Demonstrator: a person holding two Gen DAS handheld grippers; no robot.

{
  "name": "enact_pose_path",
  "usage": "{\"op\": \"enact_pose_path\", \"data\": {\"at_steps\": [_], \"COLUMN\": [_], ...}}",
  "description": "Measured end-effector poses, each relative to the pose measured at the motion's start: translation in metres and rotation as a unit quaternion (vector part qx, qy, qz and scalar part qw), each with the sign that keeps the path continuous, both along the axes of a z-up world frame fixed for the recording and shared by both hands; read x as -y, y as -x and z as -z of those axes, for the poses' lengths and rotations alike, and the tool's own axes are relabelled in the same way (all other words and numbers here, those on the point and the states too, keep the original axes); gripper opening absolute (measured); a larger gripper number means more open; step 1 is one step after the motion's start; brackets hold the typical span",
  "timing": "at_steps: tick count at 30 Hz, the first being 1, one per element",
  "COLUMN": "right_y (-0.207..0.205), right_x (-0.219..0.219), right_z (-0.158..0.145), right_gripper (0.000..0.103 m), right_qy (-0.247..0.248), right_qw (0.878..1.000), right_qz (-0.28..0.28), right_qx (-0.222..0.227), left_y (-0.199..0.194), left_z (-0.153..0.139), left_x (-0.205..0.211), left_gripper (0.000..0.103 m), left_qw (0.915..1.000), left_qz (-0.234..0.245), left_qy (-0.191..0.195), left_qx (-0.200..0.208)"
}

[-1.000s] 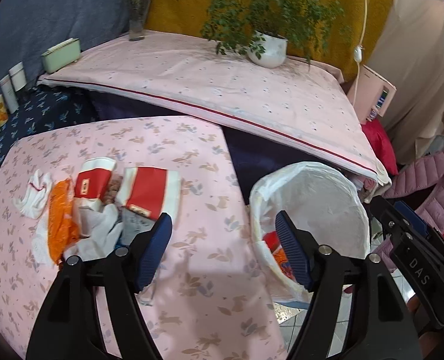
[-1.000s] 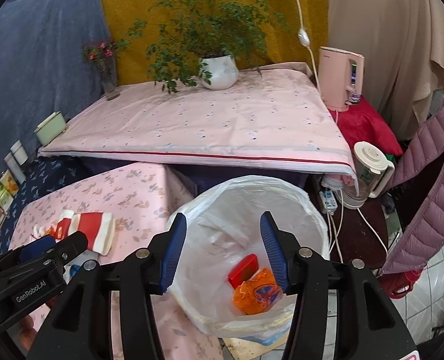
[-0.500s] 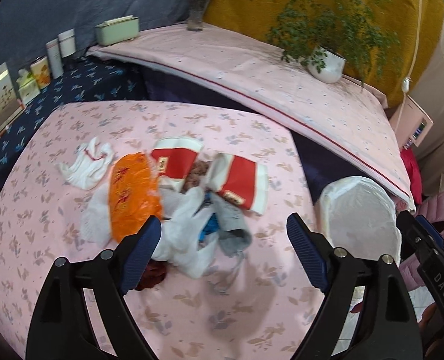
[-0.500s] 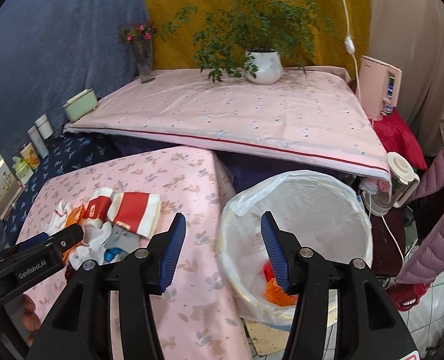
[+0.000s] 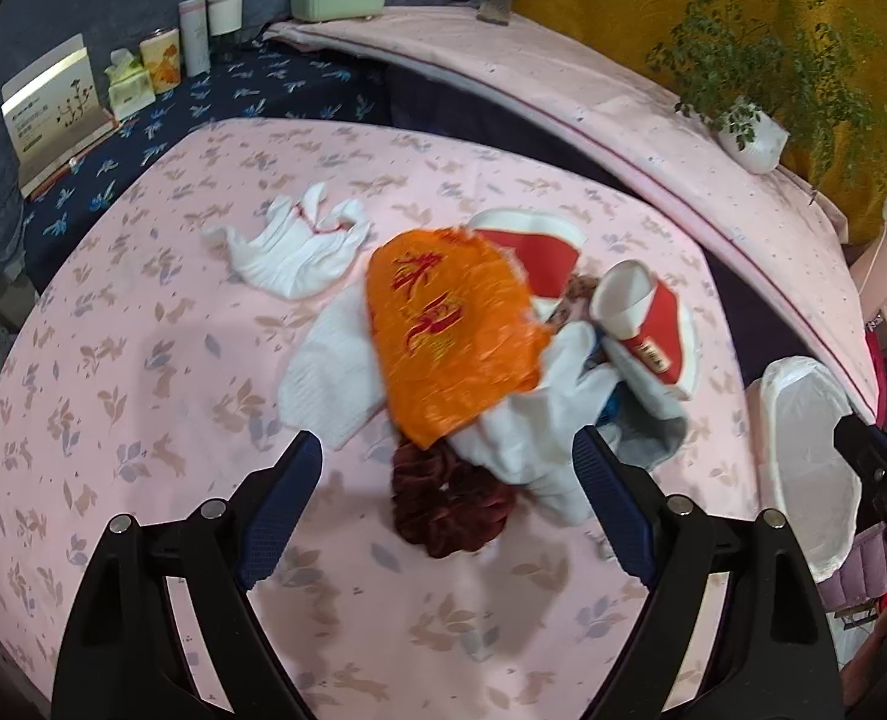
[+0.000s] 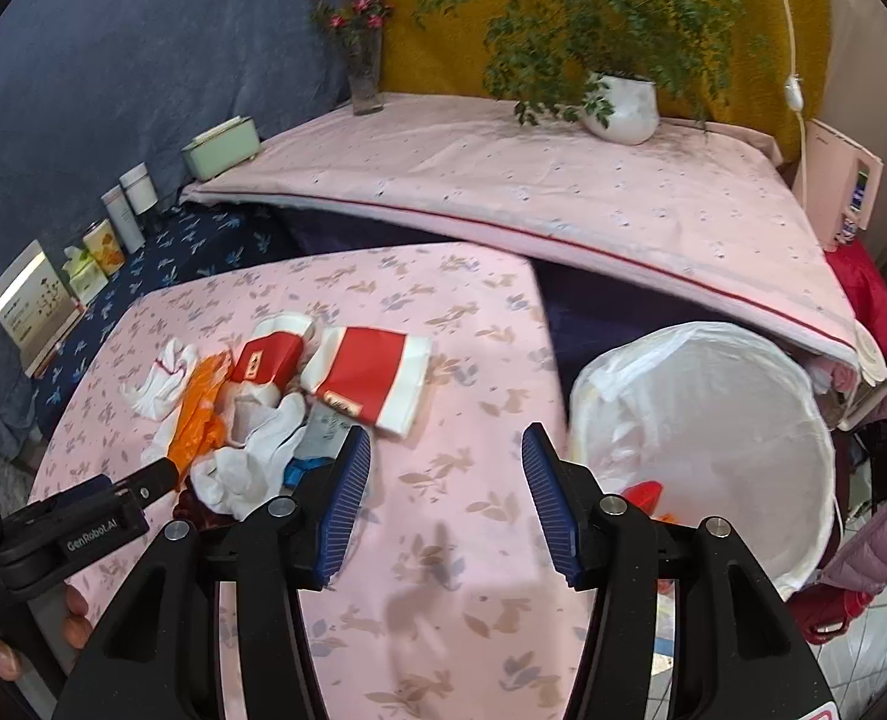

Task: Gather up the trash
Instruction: 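Grasp the dark red scrunchie with the left tool while the right tool grasps the grey mask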

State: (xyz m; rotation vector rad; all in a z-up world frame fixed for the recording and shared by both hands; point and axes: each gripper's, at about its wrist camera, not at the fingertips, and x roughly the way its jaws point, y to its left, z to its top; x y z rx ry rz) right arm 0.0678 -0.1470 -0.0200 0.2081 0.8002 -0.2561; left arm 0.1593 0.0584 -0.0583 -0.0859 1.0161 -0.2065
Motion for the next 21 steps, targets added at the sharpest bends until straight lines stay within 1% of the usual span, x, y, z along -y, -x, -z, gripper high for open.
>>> {"op": "enact_pose_path", "data": {"at_steps": [4,7,11,13,14,18,21], "right_y": [-0.012,-0.021,-0.033,-0.037,-0.04,-0.048,-0.055], "right_x": [-0.012,-0.017,-0.02,-0.022,-0.022,-0.025,-0.027], "right_z": [0.012,0.024,0.04,0.048,0.051,0.062,0.069], "right_gripper": [0.052,0.052,0.052,0.052,0.052,0.052,0.052], "right_qy": [-0.002,-0.01,-0.026,-0.03,-0.031,-0.028,-0.026], "right_qw": [1.0,0.999,0.998,0.998,0.998,0.997,0.996], "right_qz": [-0.012,-0.02,-0.024,-0.024,-0.025,-0.029,-0.033], "right_qx": [-0.012,-0.024,-0.043,-0.051,-0.056,-0.068,-0.076], "left_y": [0.0,0.0,-0.002,-0.003,-0.004,-0.008,-0.009], "left_z": [0.015,0.025,0.04,0.046,0.049,0.058,0.061], "left_x": [-0.011,-0.015,-0.016,-0.016,-0.016,-0.018,-0.018], "left_gripper": [0.081,0.078,0.068,0.067,0.063,0.055,0.045], "left_qw": [0.9999,0.9997,0.9992,0.9989,0.9988,0.9981,0.9979], "left_qz": [-0.003,-0.001,0.007,0.008,0.008,0.011,0.015], "left_qy": [-0.003,-0.005,-0.008,-0.009,-0.01,-0.007,-0.001], "left_qx": [-0.013,-0.022,-0.039,-0.046,-0.048,-0.06,-0.064]}}
